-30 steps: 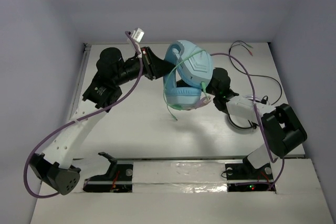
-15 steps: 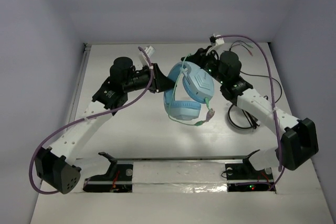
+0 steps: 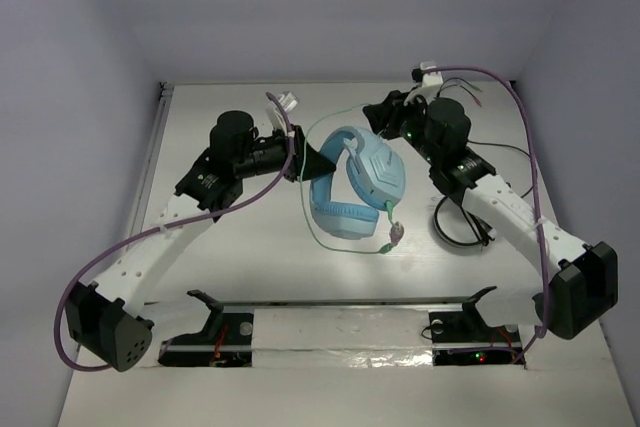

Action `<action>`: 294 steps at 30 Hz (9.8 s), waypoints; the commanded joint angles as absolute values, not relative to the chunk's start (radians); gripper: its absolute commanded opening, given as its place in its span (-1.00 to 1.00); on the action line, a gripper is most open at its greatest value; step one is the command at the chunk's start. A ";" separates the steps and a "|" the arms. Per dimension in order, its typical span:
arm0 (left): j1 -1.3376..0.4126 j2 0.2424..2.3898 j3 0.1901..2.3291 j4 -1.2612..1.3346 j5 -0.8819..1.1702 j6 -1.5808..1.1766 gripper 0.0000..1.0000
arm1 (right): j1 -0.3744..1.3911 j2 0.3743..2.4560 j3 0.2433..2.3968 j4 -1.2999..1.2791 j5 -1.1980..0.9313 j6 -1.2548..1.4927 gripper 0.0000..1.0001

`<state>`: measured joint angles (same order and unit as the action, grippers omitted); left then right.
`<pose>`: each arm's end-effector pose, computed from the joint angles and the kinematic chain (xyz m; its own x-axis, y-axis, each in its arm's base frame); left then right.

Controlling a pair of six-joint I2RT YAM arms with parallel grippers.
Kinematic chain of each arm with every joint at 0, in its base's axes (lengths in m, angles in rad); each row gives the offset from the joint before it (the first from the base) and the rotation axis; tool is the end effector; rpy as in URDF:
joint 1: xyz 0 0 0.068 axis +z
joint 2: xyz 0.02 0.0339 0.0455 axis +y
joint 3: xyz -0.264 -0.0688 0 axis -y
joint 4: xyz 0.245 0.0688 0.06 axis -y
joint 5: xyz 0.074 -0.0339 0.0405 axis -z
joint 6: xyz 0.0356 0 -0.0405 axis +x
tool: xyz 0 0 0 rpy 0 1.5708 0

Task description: Wrap the headphones

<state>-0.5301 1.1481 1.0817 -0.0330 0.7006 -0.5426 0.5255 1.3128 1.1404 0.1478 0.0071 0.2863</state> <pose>0.2135 -0.1517 0.3878 -0.5587 -0.1301 -0.8191 0.7608 0.3130 -0.5686 0.2716 0.1572 0.3831 -0.1603 0.2335 -0.9591 -0.4693 0.8367 0.2822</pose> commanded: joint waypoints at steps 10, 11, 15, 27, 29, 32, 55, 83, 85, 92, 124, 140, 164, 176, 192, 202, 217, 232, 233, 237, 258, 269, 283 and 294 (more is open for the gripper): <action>-0.520 1.143 1.298 -0.310 0.453 -0.387 -1.00 | 0.534 1.197 0.828 0.405 0.077 0.425 -1.00; -0.520 1.150 1.295 -0.330 0.454 -0.382 -1.00 | 0.534 1.197 0.837 0.399 0.089 0.419 -1.00; -0.520 1.184 1.264 -0.350 0.491 -0.361 -1.00 | 0.525 1.251 0.943 0.344 0.123 0.397 -1.00; -0.520 1.177 1.187 -0.385 0.560 -0.299 -1.00 | 0.486 1.286 1.114 0.281 0.190 0.347 -1.00; -0.520 1.169 1.181 -0.390 0.563 -0.295 -1.00 | 0.476 1.276 1.085 0.293 0.202 0.356 -1.00; -0.520 1.154 1.158 -0.387 0.587 -0.285 -1.00 | 0.422 1.275 1.061 0.301 0.195 0.379 -1.00; -0.552 1.203 1.086 -0.442 0.448 -0.193 -1.00 | 0.253 1.241 1.403 0.091 0.259 0.318 -1.00; -0.362 1.063 1.132 -0.357 0.474 -0.245 -1.00 | 0.198 1.025 0.889 0.075 0.245 0.509 -1.00; -0.362 1.089 1.166 -0.383 0.476 -0.235 -1.00 | 0.198 1.031 0.855 0.084 0.232 0.518 -1.00; -0.362 1.117 1.250 -0.432 0.394 -0.230 -1.00 | 0.198 1.060 0.736 0.153 0.126 0.566 -1.00; -0.362 1.505 1.689 -0.407 -0.077 -0.279 -1.00 | 0.752 1.390 0.721 0.259 -0.072 0.634 -1.00; -0.388 1.427 1.336 -0.351 -0.242 -0.230 -1.00 | 0.847 1.105 0.850 -0.198 0.173 0.516 -1.00; -0.647 1.419 1.177 -0.468 -0.161 -0.144 -1.00 | 0.856 1.361 1.279 -0.373 0.526 0.282 -0.93; -0.686 1.318 1.111 -0.466 0.058 -0.127 -1.00 | 0.789 1.485 1.327 -0.276 0.580 0.226 -0.69; -0.686 1.198 1.215 -0.463 0.301 -0.129 -1.00 | 0.643 1.493 1.146 -0.059 0.206 0.336 -0.48; -0.676 1.216 1.321 -0.465 0.290 -0.147 -1.00 | 0.514 1.450 0.948 0.257 -0.300 0.382 -0.15; -0.667 1.275 1.560 -0.488 0.314 -0.192 -1.00 | 0.491 1.542 0.752 0.692 -0.542 0.485 0.37; -0.597 1.272 1.577 -0.443 0.344 -0.238 -1.00 | 0.491 1.410 0.695 0.510 -0.125 0.558 -0.24; -0.597 1.269 1.575 -0.445 0.351 -0.236 -1.00 | 0.491 1.404 0.710 0.483 -0.085 0.558 -0.37; -0.597 1.252 1.568 -0.462 0.345 -0.227 -1.00 | 0.480 1.411 0.824 0.342 0.098 0.571 0.20; -0.560 1.324 1.672 -0.482 0.311 -0.244 -1.00 | 0.471 0.888 0.494 0.506 -0.201 0.387 -0.51; -0.560 1.309 1.643 -0.466 0.339 -0.256 -1.00 | 0.471 1.025 0.621 0.514 -0.384 0.334 0.38; -0.560 1.304 1.631 -0.466 0.356 -0.253 -1.00 | 0.471 1.204 0.647 0.638 -0.367 0.359 0.23; -0.560 1.286 1.537 -0.352 0.289 -0.334 -1.00 | 0.471 1.262 0.574 0.785 -0.457 0.530 -0.91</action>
<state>-0.5625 1.3418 1.5707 -0.5152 0.3042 -0.2367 0.4721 1.2686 0.6052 0.6537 -0.4034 0.4496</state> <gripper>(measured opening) 0.138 0.068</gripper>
